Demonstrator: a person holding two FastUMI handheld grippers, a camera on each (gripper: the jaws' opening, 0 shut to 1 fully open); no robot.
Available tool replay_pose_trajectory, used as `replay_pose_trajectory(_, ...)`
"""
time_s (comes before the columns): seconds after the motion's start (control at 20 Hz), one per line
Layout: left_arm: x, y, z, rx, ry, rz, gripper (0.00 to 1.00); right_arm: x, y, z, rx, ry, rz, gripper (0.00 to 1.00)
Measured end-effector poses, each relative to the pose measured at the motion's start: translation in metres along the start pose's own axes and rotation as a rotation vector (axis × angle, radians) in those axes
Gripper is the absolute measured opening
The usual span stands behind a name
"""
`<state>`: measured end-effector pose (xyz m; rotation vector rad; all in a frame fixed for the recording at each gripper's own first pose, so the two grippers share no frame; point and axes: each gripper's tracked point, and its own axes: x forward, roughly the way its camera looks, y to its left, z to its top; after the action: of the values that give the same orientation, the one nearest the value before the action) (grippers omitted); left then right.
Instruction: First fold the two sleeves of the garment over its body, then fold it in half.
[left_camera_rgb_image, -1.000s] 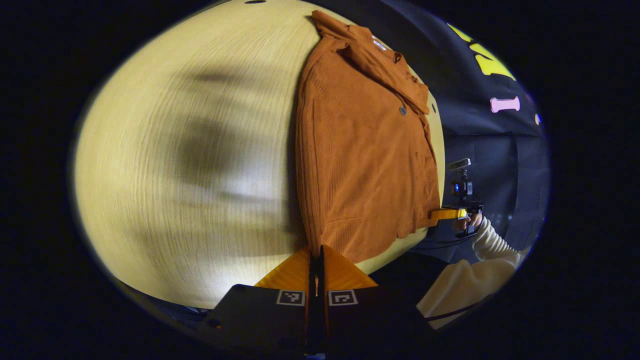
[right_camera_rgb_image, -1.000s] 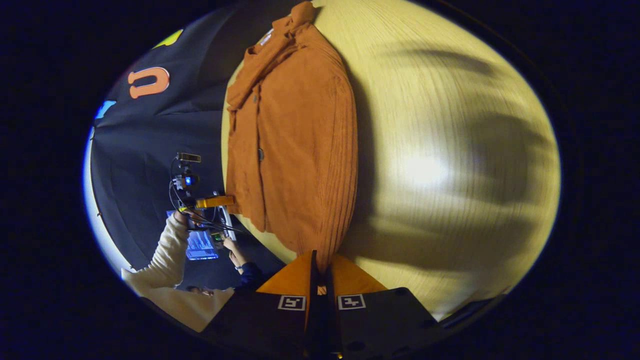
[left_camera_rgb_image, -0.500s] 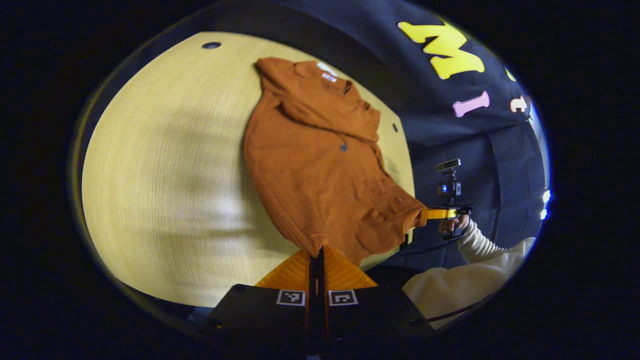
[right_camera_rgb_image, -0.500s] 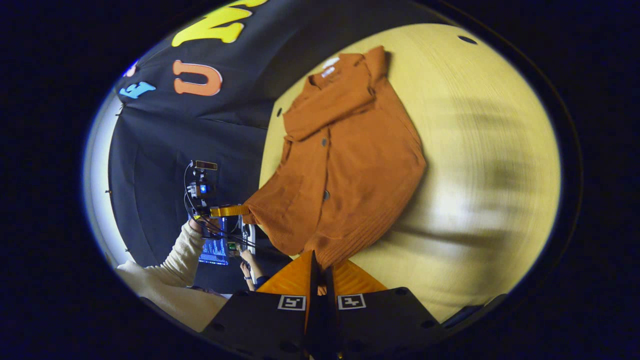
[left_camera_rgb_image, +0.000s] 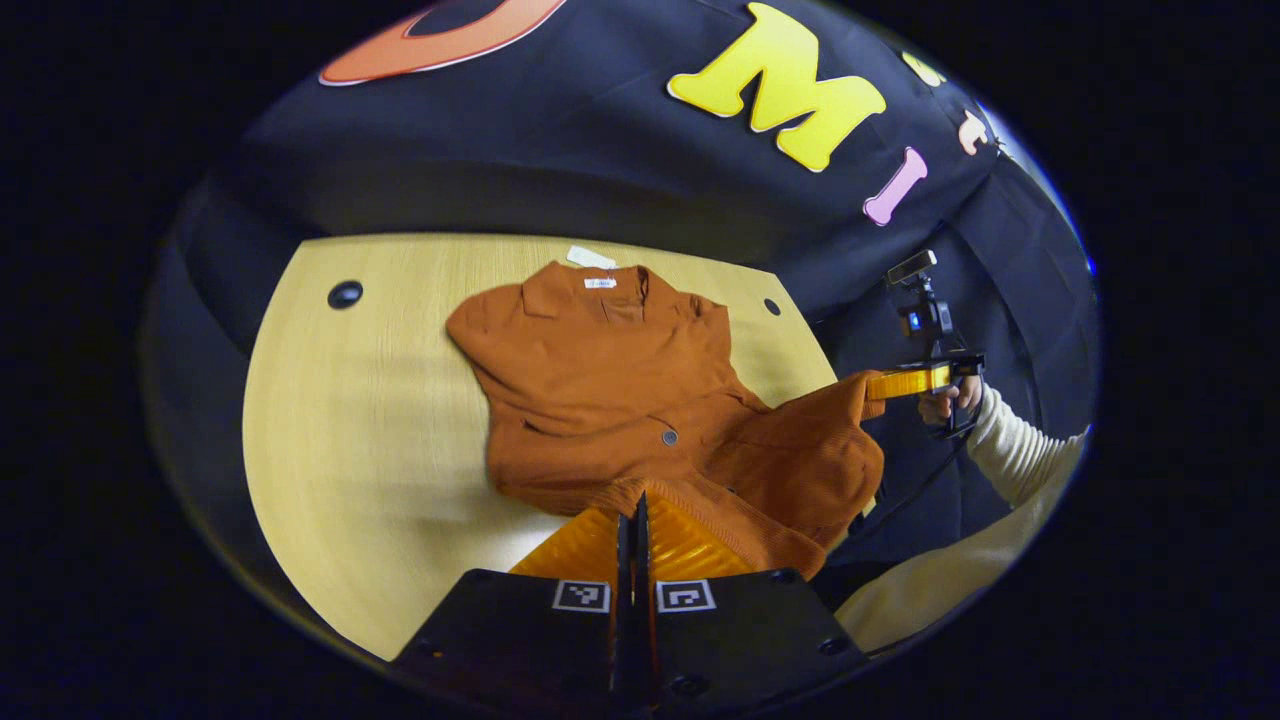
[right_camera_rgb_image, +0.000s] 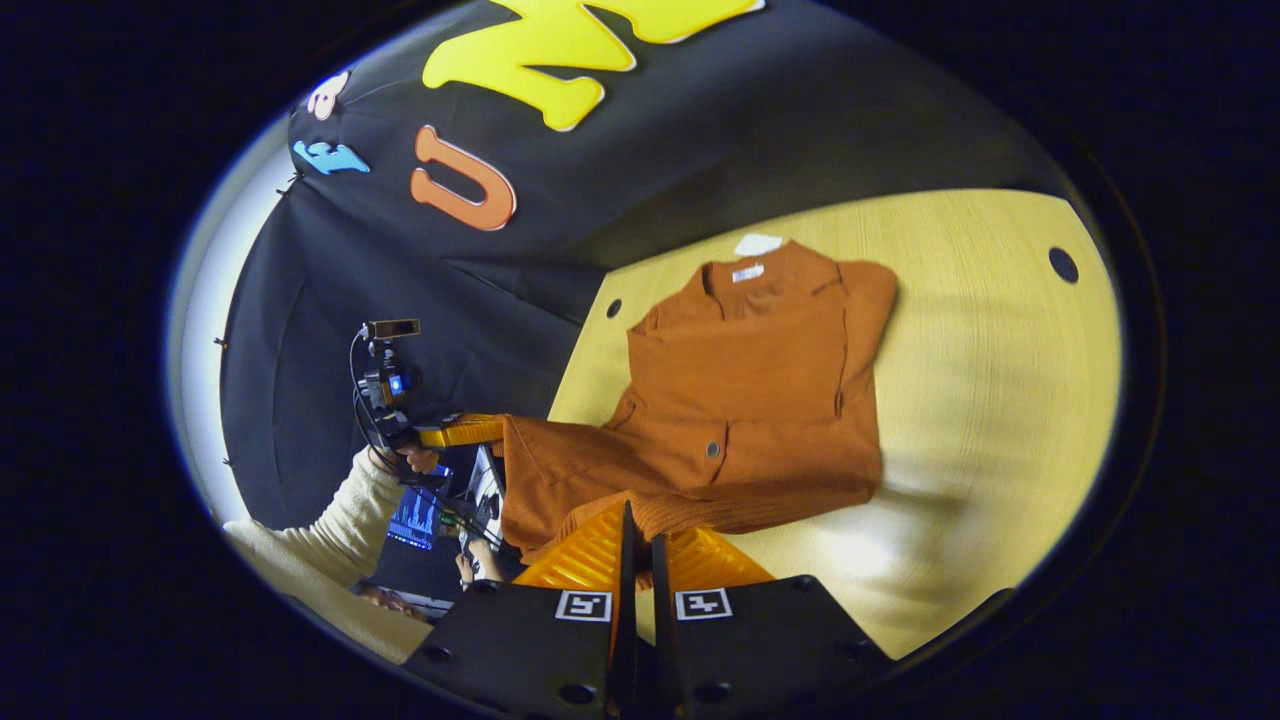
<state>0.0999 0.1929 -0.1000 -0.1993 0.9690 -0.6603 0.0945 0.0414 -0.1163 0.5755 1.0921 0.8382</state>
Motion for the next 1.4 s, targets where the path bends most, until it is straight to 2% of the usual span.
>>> replay_pose_trajectory(0.15,-0.005,0.031,0.027,0.053,-0.039,0.062,0.03,0.009,-0.013,0.045,-0.013,-0.054,-0.045,0.08)
replay_pose_trajectory(0.3,-0.005,0.062,0.059,0.052,-0.082,0.116,0.03,0.022,-0.035,0.088,0.029,-0.108,-0.089,0.08)
replay_pose_trajectory(0.45,0.035,0.079,0.102,0.018,-0.119,0.145,0.00,0.043,-0.067,0.121,0.059,-0.138,-0.139,0.09)
replay_pose_trajectory(0.5,0.047,0.085,0.109,-0.007,-0.133,0.150,0.03,0.052,-0.078,0.132,0.083,-0.147,-0.143,0.08)
replay_pose_trajectory(0.7,0.103,0.122,0.123,-0.158,-0.194,0.168,0.03,0.096,-0.139,0.164,0.192,-0.197,-0.180,0.08)
replay_pose_trajectory(0.85,0.140,0.138,0.135,-0.325,-0.258,0.104,0.03,0.119,-0.181,0.178,0.295,-0.247,-0.200,0.09)
replay_pose_trajectory(1.0,0.161,0.150,0.143,-0.542,-0.341,0.037,0.03,0.119,-0.207,0.183,0.393,-0.292,-0.196,0.09)
replay_pose_trajectory(1.15,0.160,0.158,0.135,-0.610,-0.346,0.040,0.03,0.087,-0.217,0.185,0.446,-0.332,-0.187,0.09)
replay_pose_trajectory(1.3,0.160,0.160,0.138,-0.583,-0.357,0.049,0.03,0.081,-0.225,0.185,0.483,-0.363,-0.181,0.09)
replay_pose_trajectory(1.4,0.158,0.161,0.144,-0.658,-0.402,0.028,0.03,0.075,-0.229,0.184,0.530,-0.395,-0.171,0.08)
